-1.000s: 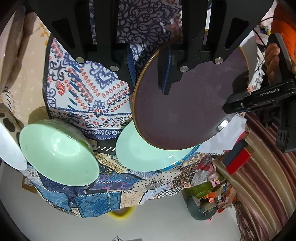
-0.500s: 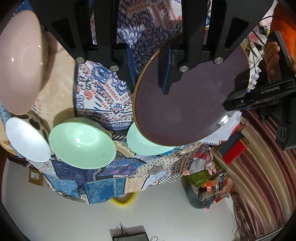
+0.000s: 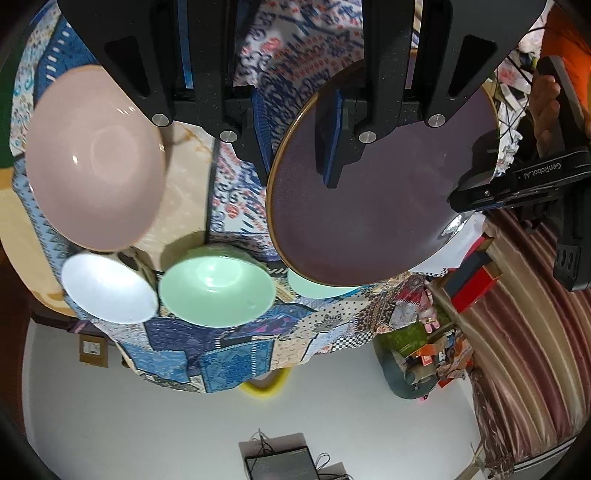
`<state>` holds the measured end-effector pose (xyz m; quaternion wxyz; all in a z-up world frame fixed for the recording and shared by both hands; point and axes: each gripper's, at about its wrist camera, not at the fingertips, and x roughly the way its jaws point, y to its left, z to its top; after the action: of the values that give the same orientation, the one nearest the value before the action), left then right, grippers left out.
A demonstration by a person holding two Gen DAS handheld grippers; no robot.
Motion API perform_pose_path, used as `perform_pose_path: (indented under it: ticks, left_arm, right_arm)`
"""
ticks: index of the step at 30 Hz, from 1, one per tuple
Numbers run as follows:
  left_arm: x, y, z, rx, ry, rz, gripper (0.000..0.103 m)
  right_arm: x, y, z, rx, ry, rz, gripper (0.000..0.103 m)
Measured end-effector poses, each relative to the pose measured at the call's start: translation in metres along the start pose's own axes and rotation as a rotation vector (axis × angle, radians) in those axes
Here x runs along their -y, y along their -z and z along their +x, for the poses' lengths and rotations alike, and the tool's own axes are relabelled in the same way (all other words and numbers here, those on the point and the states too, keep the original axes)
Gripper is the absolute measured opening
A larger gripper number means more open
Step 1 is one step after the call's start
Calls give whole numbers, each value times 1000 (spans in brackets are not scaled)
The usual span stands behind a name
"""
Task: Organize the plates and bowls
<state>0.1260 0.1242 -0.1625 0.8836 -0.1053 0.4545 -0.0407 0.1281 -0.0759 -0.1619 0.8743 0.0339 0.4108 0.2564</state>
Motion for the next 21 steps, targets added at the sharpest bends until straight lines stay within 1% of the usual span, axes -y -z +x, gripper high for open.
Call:
perform_pose_path:
  ticks: [10,16,21]
  left_arm:
    - [26,15,17,-45,23,9,25]
    - [34,23,35,-92,40,5,26]
    - [38,27,49,-122,39,8,26]
  right_arm:
    - [20,19,-13,-7,36,35,25]
    - [31,30,-13,-24,60,61,25]
    - [39,39,-8,-47,75,78,25]
